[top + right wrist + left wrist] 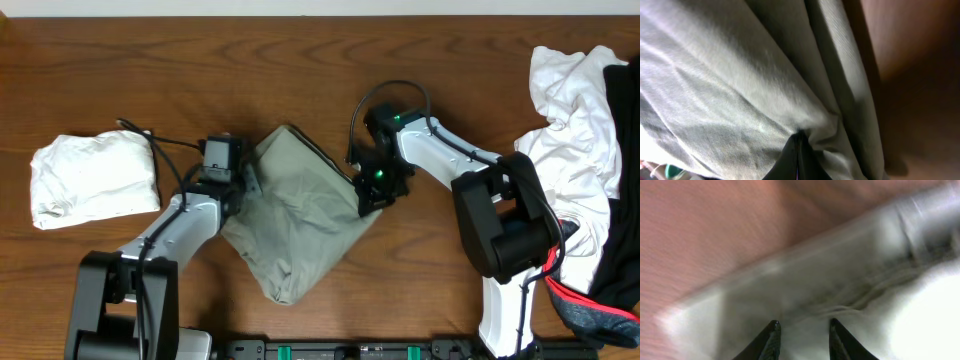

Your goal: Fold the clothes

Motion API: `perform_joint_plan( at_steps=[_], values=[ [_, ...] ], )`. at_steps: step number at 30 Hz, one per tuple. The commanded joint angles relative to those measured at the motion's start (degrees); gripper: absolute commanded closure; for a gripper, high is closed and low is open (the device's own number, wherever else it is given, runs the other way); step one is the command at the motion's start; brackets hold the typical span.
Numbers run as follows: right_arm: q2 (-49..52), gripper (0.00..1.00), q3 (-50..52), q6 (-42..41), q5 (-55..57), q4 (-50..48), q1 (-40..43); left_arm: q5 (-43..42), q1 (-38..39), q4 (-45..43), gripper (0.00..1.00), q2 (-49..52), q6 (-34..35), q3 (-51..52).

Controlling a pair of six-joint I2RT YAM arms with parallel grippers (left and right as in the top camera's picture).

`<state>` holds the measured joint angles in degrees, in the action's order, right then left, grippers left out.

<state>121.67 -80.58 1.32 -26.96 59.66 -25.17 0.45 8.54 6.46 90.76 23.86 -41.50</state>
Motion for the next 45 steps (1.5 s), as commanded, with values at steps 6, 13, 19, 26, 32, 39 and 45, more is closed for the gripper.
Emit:
perform_joint_plan(
  at_steps=[6, 13, 19, 26, 32, 39, 45],
  values=[
    [2.14, 0.99, 1.20, -1.51, 3.65, 3.39, -2.27, 3.56, -2.73, -10.47, 0.60, 0.26, -0.90, -0.02],
    [2.14, 0.99, 1.20, -3.04, 3.61, 3.37, -2.54, -0.09, -2.75, -4.74, 0.60, -8.50, -3.76, -0.42],
    [2.14, 0.97, 1.20, -2.99, 3.58, 2.43, -2.54, -5.09, -2.73, 21.27, 0.56, -25.44, 1.03, -0.42],
    [2.05, 0.95, -0.39, -2.97, 3.32, -0.15, -2.54, -10.78, -2.75, 36.35, 0.44, -27.93, 2.25, 0.59],
    [2.05, 0.94, -1.03, -2.97, 3.37, -0.09, -2.21, -12.02, -2.73, 35.50, 0.40, -23.80, 10.36, 4.96],
    [2.05, 0.95, -1.03, -2.97, 3.37, -0.13, -1.62, -13.79, -2.73, 32.50, 0.38, -18.36, 12.68, 6.69],
    [2.05, 0.95, -1.03, -2.99, 3.37, -0.04, -1.36, -18.32, -2.73, 23.98, 0.37, -12.55, 12.94, 8.52]
  ],
)
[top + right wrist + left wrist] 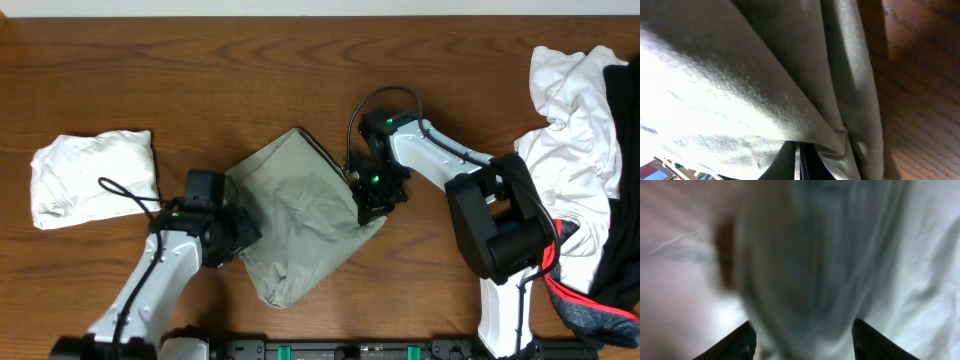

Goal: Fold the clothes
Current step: 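Lift the folded trousers with the left gripper and carry them left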

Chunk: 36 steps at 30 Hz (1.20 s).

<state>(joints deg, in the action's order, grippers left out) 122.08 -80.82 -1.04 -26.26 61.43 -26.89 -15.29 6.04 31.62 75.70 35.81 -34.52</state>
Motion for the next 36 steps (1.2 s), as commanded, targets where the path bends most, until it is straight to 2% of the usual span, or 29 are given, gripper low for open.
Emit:
perform_joint_plan(
  at_steps=[1, 12, 13, 15, 16, 23, 26, 30, 33, 36],
  values=[
    [1.64, 0.95, -0.79, -0.63, 2.67, -1.81, 0.37, -2.78, -0.24, -2.12, 0.37, 3.63, 0.96, 1.73],
    [1.64, 0.95, -0.79, -0.63, 2.67, -1.40, 0.37, -8.09, -0.24, -18.97, 0.34, 17.40, 1.36, 1.86],
    [1.64, 0.95, -0.79, -0.63, 2.67, -1.40, 0.37, -8.11, -0.24, -20.02, 0.41, 17.90, 1.31, 1.86],
    [1.64, 0.95, -0.79, -0.63, 2.67, -1.40, 0.37, -8.28, -0.24, -21.99, 0.86, 18.14, -0.42, 1.84],
    [1.64, 0.95, -0.79, -0.63, 2.67, -1.40, 0.37, -8.33, -0.24, -22.64, 0.94, 17.88, -1.38, 1.73],
    [-1.36, 0.95, -2.73, 0.52, 2.71, 1.95, 1.38, -6.78, -0.26, -20.28, 0.94, 11.54, -7.78, -0.87],
    [-5.35, 0.95, -5.86, 1.16, 3.48, 5.99, 3.26, -0.83, -0.26, -15.23, 0.94, 6.97, -9.29, -3.56],
    [-12.90, 0.94, -10.19, 1.14, 5.25, 10.45, 6.62, 9.42, -0.26, -5.35, 0.94, 2.49, -15.26, -10.01],
    [-18.64, 0.92, -11.56, 1.14, 5.25, 11.58, 8.76, 16.11, -0.52, 1.92, 0.94, 2.14, -19.37, -16.87],
    [-23.61, 0.90, -11.58, 1.11, 5.27, 12.15, 10.21, 19.30, -2.10, 7.17, 0.94, 2.69, -22.97, -23.56]
  ],
)
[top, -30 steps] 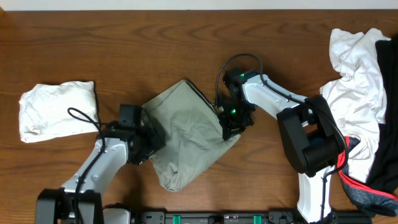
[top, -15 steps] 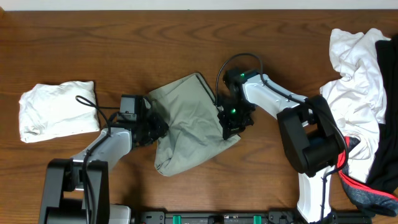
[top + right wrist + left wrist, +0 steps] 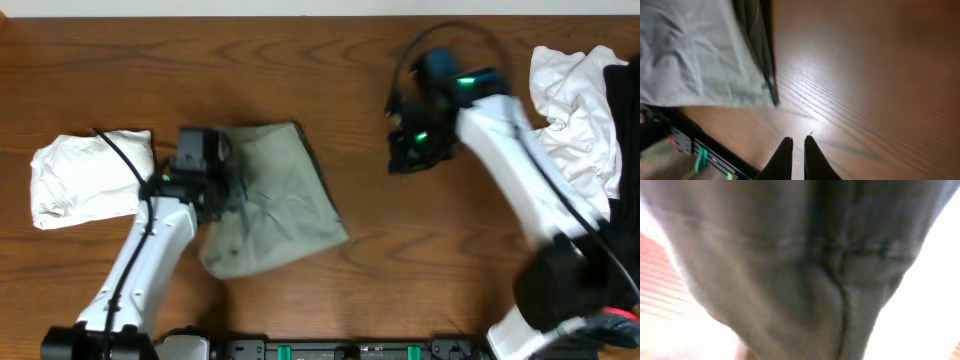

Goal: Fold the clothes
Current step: 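Lift the folded trousers with the left gripper and carry them left, then lower the trousers onto the white cloth at left and open left gripper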

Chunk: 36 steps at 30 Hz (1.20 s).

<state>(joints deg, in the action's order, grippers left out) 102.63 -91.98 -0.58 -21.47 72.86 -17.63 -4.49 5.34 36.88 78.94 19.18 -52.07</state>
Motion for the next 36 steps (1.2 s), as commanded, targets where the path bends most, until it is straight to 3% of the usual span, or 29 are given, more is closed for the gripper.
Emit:
perform_joint_plan(
  at_steps=[1, 9, 15, 21, 27, 36],
  values=[
    [-5.53, 0.89, -0.44, 0.66, 0.48, 1.01, 1.27, 9.14, -2.23, 2.78, 0.94, -0.44, -7.34, -7.91],
    [-10.16, 0.88, -0.44, 0.70, 0.72, 3.45, 1.77, 9.75, -12.68, 1.62, 0.94, 0.20, -10.62, -16.17],
    [-10.12, 0.88, -0.42, 1.07, 0.70, 4.20, 1.77, 9.73, -21.00, -6.40, 0.94, 3.02, -12.81, -16.96],
    [-10.12, 0.88, -0.42, 1.07, 2.25, 5.44, 1.77, 9.68, -27.91, -9.81, 0.94, 8.76, -12.37, -16.96],
    [-10.12, 0.88, -0.42, 1.07, 3.50, 5.81, 1.77, 9.62, -33.94, -10.43, 0.94, 12.04, -7.37, -16.96],
    [-10.10, 0.87, -0.37, 1.07, 3.74, 5.86, 1.81, 1.77, -38.77, -12.85, 0.94, 12.04, -6.82, -17.31]
  ],
)
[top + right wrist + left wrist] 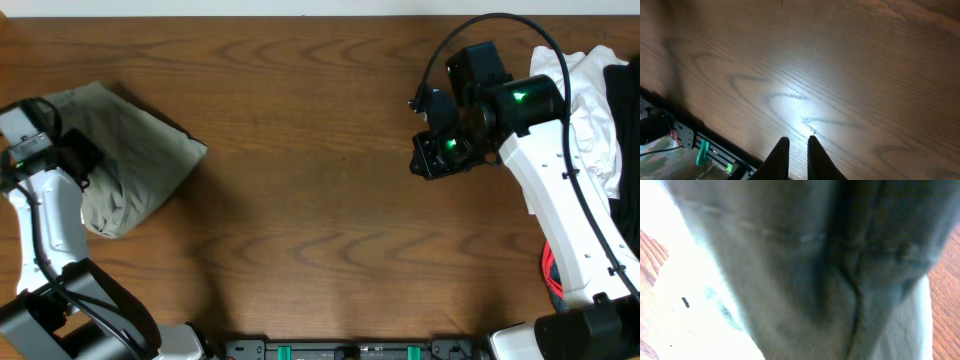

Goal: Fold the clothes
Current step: 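Lower the trousers onto the white cloth at left and open left gripper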

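A folded olive-green garment (130, 165) lies at the far left of the table. My left gripper (50, 155) sits at its left edge. Olive cloth (805, 255) fills the left wrist view and hides the fingers; the gripper seems shut on it. White cloth (685, 310) shows beneath it at the lower left. My right gripper (432, 160) hovers over bare wood right of centre. Its fingers (782, 152) stand nearly together with nothing between them.
A heap of unfolded clothes (580, 90), white, black and red, lies at the right edge, close behind my right arm. Brown wooden table (300, 200) stretches between the two grippers. A black rail with green clips (700, 152) runs along the front edge.
The olive garment and my left gripper have moved from left of centre to the far left, over the spot where the white folded garment lay. My right gripper has shifted slightly to the right.
At first both grippers were at the olive garment in the table's middle, the right shut on its right edge. The left then stood at its lower left side. Later the right had let go and risen, and the garment sat further left. Now it lies at the far left.
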Motion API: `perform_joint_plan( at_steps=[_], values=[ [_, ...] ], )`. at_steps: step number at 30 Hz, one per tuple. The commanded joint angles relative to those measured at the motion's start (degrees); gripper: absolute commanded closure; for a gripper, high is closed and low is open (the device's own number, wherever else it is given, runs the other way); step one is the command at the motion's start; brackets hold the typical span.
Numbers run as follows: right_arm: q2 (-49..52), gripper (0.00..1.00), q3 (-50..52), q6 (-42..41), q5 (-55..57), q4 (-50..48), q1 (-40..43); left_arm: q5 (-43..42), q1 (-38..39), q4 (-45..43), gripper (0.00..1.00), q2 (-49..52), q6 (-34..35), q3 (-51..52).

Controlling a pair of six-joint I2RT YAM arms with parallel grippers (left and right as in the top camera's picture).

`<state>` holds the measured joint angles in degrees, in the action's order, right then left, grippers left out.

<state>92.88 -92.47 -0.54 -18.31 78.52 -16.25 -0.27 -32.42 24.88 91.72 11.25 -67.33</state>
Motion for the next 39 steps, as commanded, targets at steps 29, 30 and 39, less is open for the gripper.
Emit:
perform_joint_plan(
  at_steps=[29, 30, 39],
  values=[
    [-0.28, 0.83, 0.37, 0.81, 3.08, 0.17, 0.46, -7.15, -11.32, 11.50, 0.48, 0.13, 3.45, -11.50],
    [-0.28, 0.83, 0.37, 0.81, 3.41, 0.20, 0.46, -7.15, -11.69, 12.07, 0.03, 0.13, 3.48, -11.50],
    [-0.28, 0.83, 0.37, 0.81, 3.56, 0.15, 0.46, -7.21, -15.85, 15.17, 0.02, 0.13, 10.34, -11.50]
  ],
)
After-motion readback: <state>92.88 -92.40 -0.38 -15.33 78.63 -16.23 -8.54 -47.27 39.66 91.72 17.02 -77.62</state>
